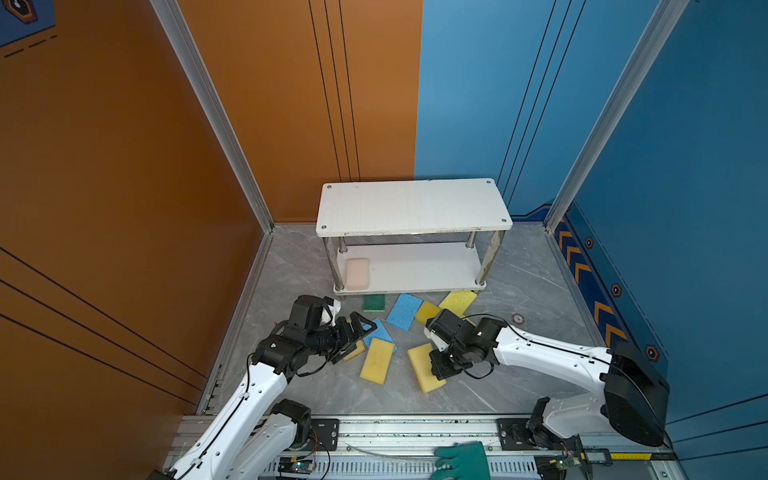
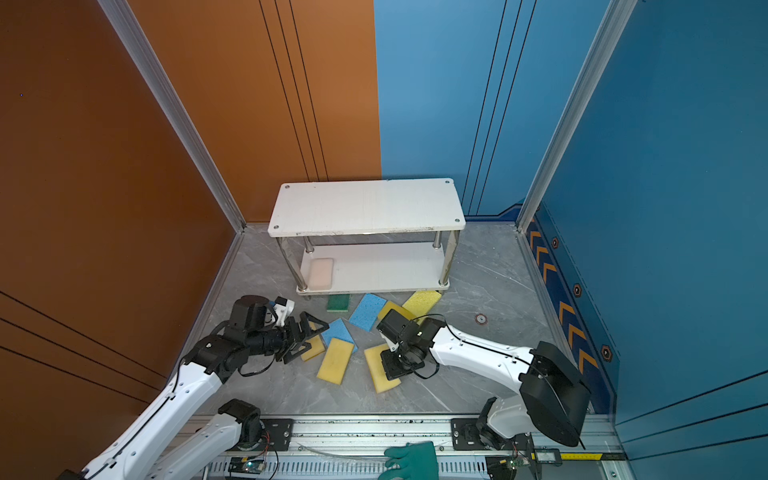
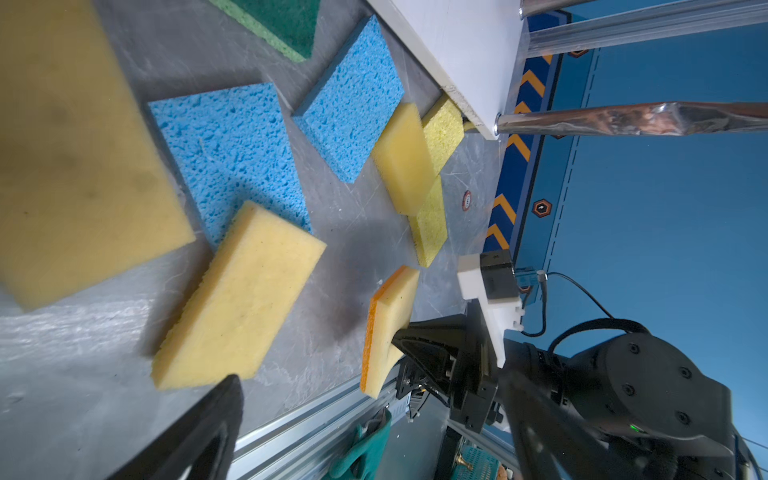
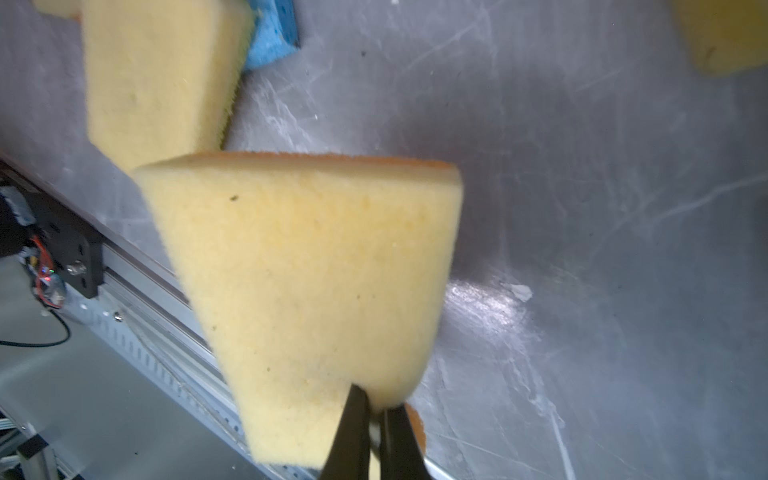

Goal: Place and organize the cleaning sponges onto the shelf
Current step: 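Lift the yellow sponge with the right gripper while the left gripper approaches it, then close the left gripper on the yellow sponge held by the right gripper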

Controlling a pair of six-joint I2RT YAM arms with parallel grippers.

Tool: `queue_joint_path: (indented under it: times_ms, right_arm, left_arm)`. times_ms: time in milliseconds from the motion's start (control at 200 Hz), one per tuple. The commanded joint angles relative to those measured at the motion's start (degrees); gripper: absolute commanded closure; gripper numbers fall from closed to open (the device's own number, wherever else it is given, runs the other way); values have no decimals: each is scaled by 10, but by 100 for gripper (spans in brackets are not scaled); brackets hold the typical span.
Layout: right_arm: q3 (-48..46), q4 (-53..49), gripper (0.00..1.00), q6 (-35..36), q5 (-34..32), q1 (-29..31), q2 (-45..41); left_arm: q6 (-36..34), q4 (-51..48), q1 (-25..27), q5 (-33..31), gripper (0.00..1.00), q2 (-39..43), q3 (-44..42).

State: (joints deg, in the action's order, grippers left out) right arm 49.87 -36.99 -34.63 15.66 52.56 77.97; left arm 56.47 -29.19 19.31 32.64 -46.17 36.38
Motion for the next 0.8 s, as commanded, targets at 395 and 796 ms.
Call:
queue_joint_path:
  times_ms: [395,796]
  right_arm:
    - [123,-20,99,-72,75,-69,-54]
    - [157,-27,99,-69,89,-69,-47]
  left_arm:
    - [53,278,135,-7,2,-72,5]
    - [24,277,192,-55,11,-107,44]
